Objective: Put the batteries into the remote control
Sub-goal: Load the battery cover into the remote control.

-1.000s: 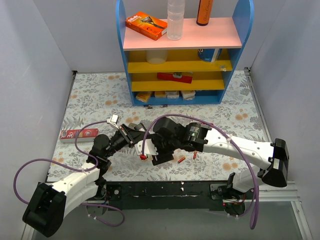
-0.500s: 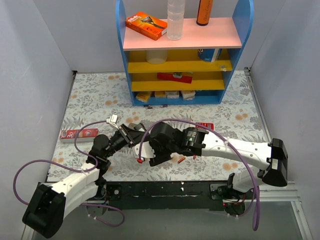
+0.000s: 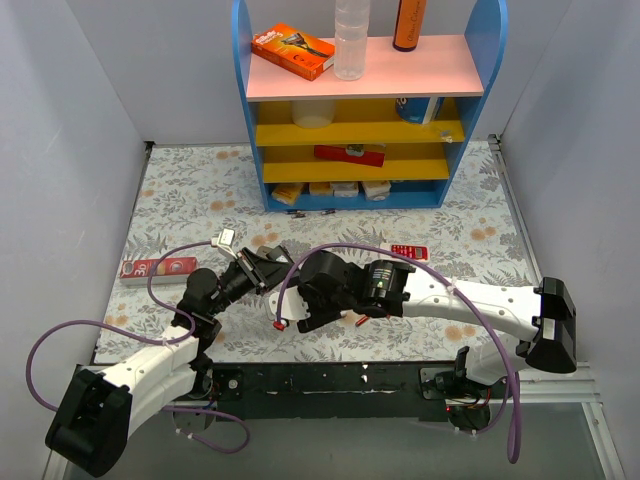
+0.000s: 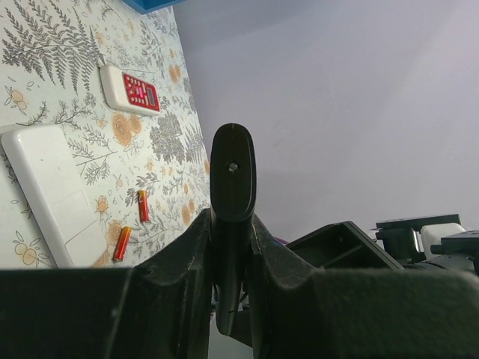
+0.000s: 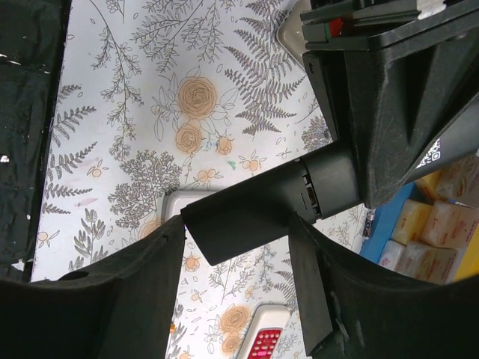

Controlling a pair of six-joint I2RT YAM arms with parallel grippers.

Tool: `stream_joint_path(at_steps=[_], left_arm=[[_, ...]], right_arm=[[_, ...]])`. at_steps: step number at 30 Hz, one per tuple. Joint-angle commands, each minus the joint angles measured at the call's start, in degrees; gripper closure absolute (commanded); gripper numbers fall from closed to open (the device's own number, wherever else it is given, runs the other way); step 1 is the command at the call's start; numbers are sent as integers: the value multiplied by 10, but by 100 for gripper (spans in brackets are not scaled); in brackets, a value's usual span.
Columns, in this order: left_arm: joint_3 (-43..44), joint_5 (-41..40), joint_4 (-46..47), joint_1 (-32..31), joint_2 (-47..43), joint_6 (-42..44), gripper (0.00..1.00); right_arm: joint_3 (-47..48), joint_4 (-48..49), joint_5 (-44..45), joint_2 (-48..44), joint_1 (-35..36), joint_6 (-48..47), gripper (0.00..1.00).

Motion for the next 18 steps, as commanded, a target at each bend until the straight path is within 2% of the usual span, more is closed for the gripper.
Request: stream_joint_path(at_steps=[1,18], left_arm=[[32,50,69,-6,-25,-182,100],[43,81,73,-7,-25,-184,100]], right_arm=[[-17,32,14,5,-2,-8,38],[-10,81,18,21,-12,-31,39]])
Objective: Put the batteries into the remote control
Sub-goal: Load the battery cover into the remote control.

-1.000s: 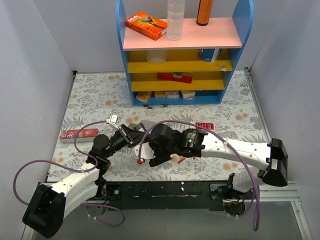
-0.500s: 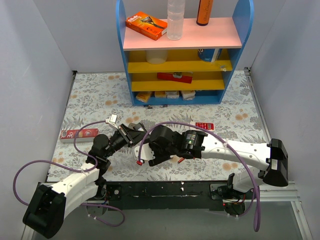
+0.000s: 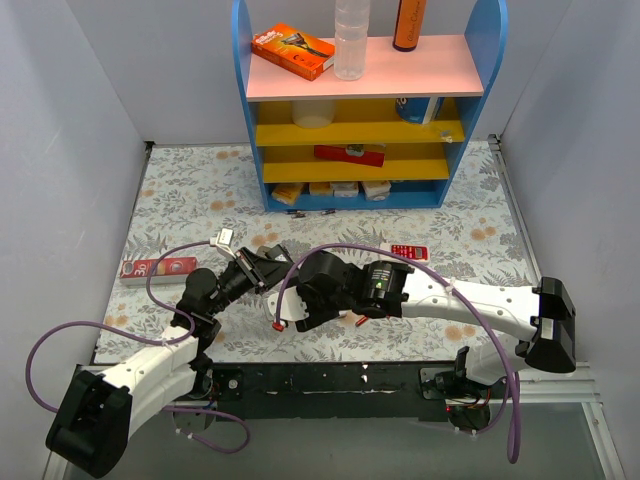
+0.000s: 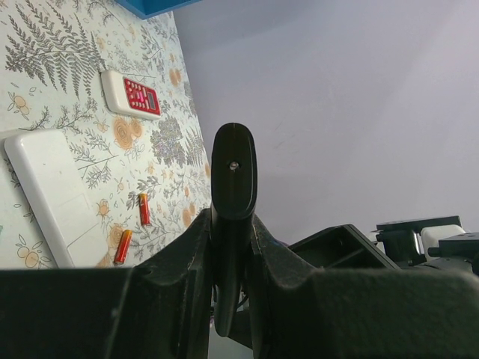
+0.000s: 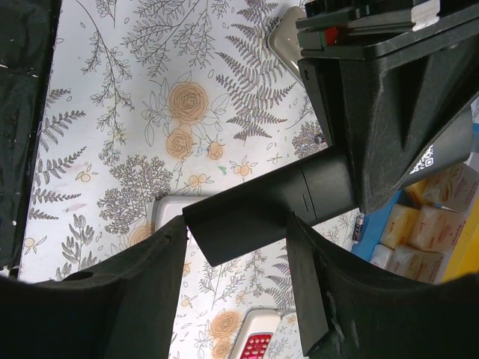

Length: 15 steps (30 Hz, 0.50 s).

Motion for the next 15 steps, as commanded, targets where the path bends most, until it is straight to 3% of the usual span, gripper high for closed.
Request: stream_joint_path(at_steps=[1,6,10,15], left_arm=[[41,81,73,-12,-23,-184,100],[57,74,32,-12,-26,-125,100],[97,41,-85,-11,-19,-10,100],[160,-13,-238,-11,10,124,99]], right_arm=[[-5,62,11,20,-12,-18,39],[8,37,-12,26,-13,-1,34],[-10,43,-41,-6,-14,39,25],[-58,93,-6,-80,-26,146,9]])
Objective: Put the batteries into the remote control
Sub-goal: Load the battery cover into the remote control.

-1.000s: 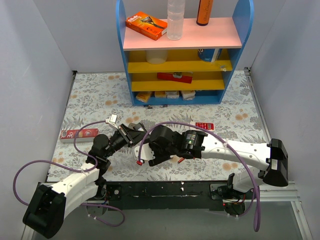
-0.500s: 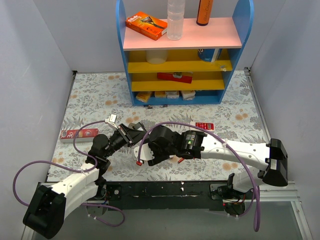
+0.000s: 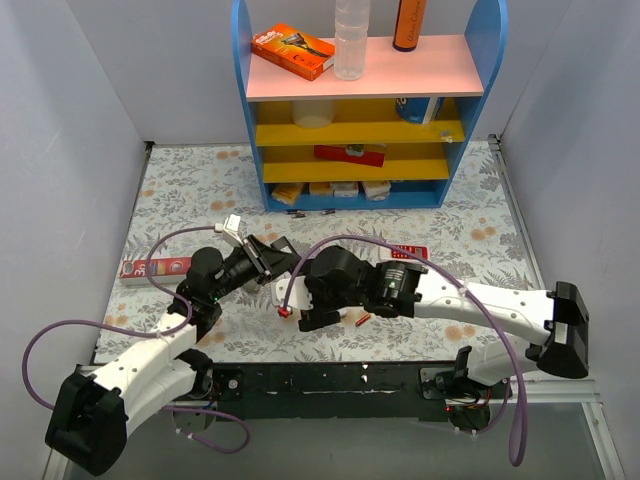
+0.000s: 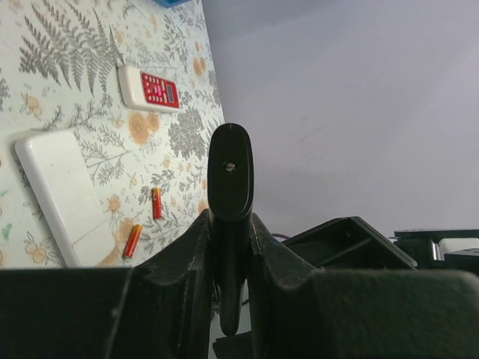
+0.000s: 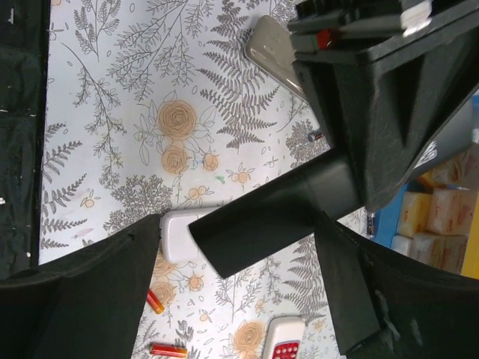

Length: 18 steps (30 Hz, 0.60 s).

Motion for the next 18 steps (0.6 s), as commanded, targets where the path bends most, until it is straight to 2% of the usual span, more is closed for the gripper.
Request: stream_joint_path(at_steps=[1,4,10,14,18], left_arm=[[93,-32,-113,-7,11,124,99],[136,-64,-204,-7,39,185,97],[236,-135,-357,-7,108,303,97],[307,-165,-437,-9,175,361,99],[367,-222,-508,-14,253,413,94]], right_arm=[[-44,62,27,-67,-22,121,7],[-65,89,51,-110,-61,220,2],[-125,106,68,-185,-185,414,2],[-163,91,86,-217,-245,501,2],[-190,78,84,-225,-270,543,2]])
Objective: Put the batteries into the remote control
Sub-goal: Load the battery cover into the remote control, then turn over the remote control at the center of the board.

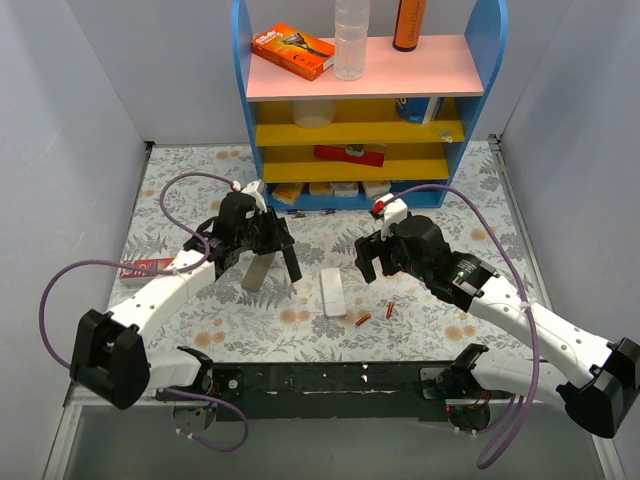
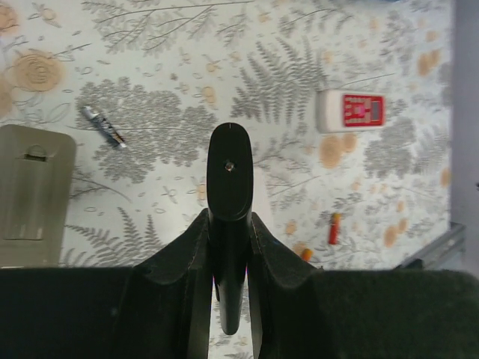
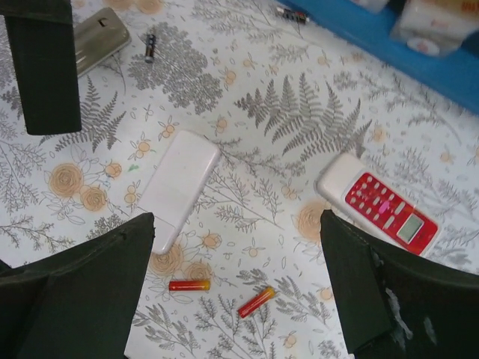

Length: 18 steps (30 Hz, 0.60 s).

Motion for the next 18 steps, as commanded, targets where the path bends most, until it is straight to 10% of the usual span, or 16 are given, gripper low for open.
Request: stream_joint_path(at_steps=[1,18], left_arm=[[75,-82,-136,-10,64,97,92],[256,-331,-344,-145,379,145,74]], right_arm=[[-25,-5,18,-11,-23,105,2],[-99,-4,54,-98,-43,157,2]])
